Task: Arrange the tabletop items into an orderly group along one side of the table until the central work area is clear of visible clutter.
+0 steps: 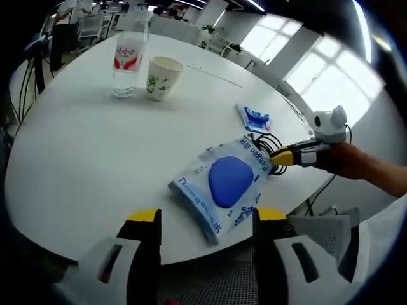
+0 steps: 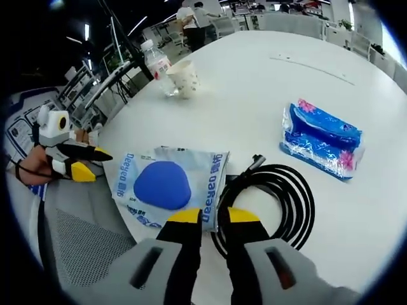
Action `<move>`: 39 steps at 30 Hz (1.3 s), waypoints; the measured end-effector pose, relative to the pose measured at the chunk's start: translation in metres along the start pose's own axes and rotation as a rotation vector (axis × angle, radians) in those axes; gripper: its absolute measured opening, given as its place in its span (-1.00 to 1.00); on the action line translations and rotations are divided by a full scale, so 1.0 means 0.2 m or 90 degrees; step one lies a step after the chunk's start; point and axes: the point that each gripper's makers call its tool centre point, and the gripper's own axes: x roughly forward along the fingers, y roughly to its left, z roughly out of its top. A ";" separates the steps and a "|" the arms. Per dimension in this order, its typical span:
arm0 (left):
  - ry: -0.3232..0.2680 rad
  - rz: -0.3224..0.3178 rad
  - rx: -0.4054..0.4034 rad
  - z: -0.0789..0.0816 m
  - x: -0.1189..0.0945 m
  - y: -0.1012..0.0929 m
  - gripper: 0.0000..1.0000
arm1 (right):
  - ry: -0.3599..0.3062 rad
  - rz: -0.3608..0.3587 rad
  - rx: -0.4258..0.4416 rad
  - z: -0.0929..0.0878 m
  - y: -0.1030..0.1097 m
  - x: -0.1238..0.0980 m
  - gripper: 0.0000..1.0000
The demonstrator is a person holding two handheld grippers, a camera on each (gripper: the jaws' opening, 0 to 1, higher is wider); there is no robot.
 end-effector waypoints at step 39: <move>0.092 -0.012 0.018 -0.16 0.18 -0.04 -0.57 | 0.009 0.012 0.002 -0.02 0.06 0.04 -1.00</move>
